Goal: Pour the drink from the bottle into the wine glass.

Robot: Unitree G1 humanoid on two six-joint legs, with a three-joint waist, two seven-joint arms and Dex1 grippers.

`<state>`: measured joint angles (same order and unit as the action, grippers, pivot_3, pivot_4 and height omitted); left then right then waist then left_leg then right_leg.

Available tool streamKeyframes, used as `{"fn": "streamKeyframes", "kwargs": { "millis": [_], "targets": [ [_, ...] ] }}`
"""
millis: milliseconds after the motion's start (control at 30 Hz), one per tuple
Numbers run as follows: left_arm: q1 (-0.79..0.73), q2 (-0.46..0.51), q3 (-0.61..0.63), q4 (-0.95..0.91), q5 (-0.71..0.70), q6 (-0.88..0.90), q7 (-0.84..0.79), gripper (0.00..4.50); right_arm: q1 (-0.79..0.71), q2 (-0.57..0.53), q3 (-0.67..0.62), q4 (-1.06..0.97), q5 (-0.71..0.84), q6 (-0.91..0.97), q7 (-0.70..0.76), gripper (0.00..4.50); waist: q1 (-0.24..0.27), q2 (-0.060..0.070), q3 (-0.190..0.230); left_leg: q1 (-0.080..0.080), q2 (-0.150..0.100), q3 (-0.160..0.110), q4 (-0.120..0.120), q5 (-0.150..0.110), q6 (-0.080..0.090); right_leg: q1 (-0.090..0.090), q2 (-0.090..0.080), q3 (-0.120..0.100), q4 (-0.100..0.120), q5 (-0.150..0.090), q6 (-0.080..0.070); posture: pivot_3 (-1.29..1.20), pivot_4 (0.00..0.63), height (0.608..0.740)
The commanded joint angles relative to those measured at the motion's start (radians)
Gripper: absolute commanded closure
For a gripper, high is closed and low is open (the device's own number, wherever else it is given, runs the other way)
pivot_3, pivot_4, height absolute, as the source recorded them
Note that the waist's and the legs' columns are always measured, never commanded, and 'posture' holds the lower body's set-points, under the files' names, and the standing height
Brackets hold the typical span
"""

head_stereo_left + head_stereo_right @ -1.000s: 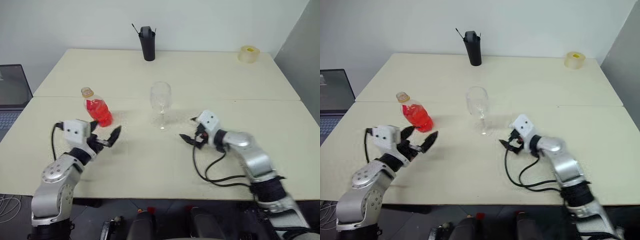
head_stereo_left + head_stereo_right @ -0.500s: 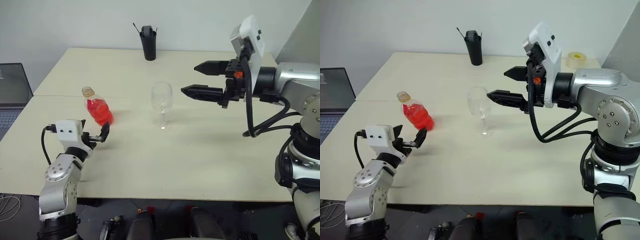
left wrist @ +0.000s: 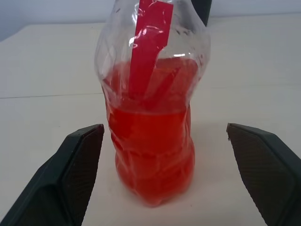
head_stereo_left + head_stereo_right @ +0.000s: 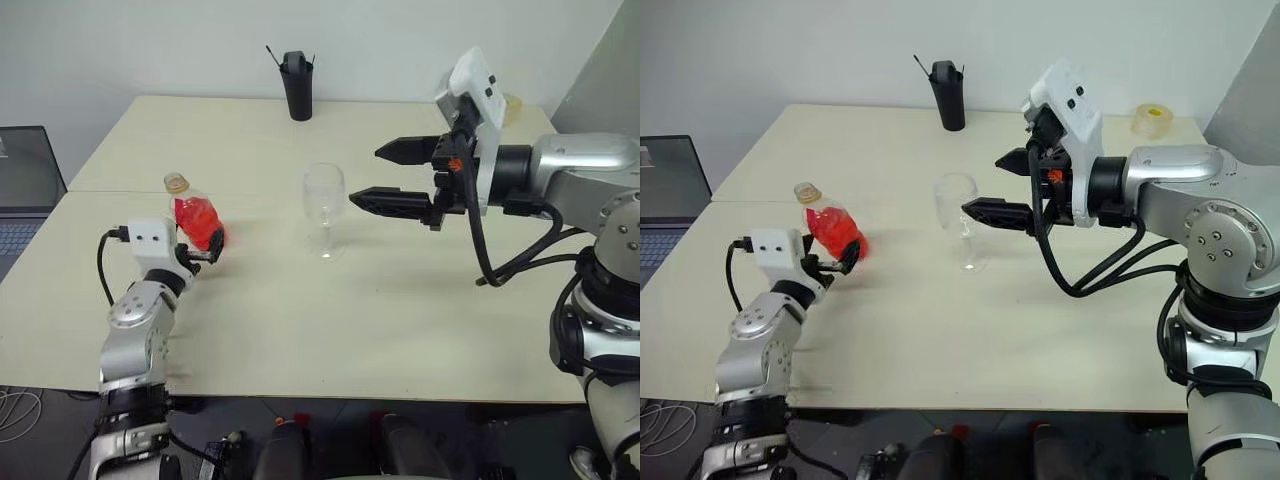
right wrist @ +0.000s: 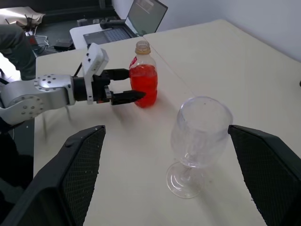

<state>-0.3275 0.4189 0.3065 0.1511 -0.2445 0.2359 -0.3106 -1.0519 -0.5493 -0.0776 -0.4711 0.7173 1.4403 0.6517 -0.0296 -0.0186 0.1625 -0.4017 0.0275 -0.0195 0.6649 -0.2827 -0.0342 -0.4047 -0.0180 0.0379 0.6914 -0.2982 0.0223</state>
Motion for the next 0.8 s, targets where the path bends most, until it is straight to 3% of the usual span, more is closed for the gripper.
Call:
{"fn": "streamKeyframes", "kwargs": {
  "millis": [33,300,500,600,800],
  "targets": [
    [-0.055,0.024,-0.009,0.107,0.033,-0.090,-0.010,0.00,-0.020,-0.012,-0.010,-0.035,0.018,-0.011,-0.022,0.04,-0.001,0.000,0.000,0.000,0.000,0.000,0.000,0.000,0.000,0.000,0.000,0.000,0.000,0.000,0.000,0.00,0.150,0.740],
    [-0.248,0.029,-0.050,0.438,0.091,-0.265,-0.021,0.00,0.020,-0.024,-0.008,-0.037,0.025,-0.015,-0.059,0.04,0.001,0.000,0.000,0.000,0.000,0.000,0.000,0.000,0.000,0.000,0.000,-0.001,0.000,0.000,0.000,0.00,0.150,0.740],
    [-0.324,0.008,-0.069,0.563,0.093,-0.345,-0.050,0.00,0.048,-0.026,-0.008,-0.046,0.032,-0.010,-0.084,0.04,0.000,0.000,0.000,-0.001,0.000,0.000,0.000,0.000,0.000,-0.001,0.000,-0.001,0.000,0.000,0.000,0.00,0.150,0.740],
    [-0.341,0.005,-0.069,0.586,0.089,-0.364,-0.053,0.64,0.051,-0.021,-0.007,-0.053,0.035,-0.008,-0.096,0.00,0.000,0.000,0.000,-0.001,0.000,0.000,0.000,0.000,0.000,-0.001,0.000,-0.001,0.001,0.000,0.000,0.00,0.150,0.740],
    [-0.354,0.015,-0.074,0.609,0.093,-0.385,-0.071,2.41,0.052,-0.012,-0.014,-0.068,0.050,-0.002,-0.117,0.00,0.000,0.000,0.000,-0.001,0.000,0.000,0.000,0.000,0.000,-0.001,0.000,-0.001,0.001,0.000,0.000,0.00,0.150,0.740]
  ]
}}
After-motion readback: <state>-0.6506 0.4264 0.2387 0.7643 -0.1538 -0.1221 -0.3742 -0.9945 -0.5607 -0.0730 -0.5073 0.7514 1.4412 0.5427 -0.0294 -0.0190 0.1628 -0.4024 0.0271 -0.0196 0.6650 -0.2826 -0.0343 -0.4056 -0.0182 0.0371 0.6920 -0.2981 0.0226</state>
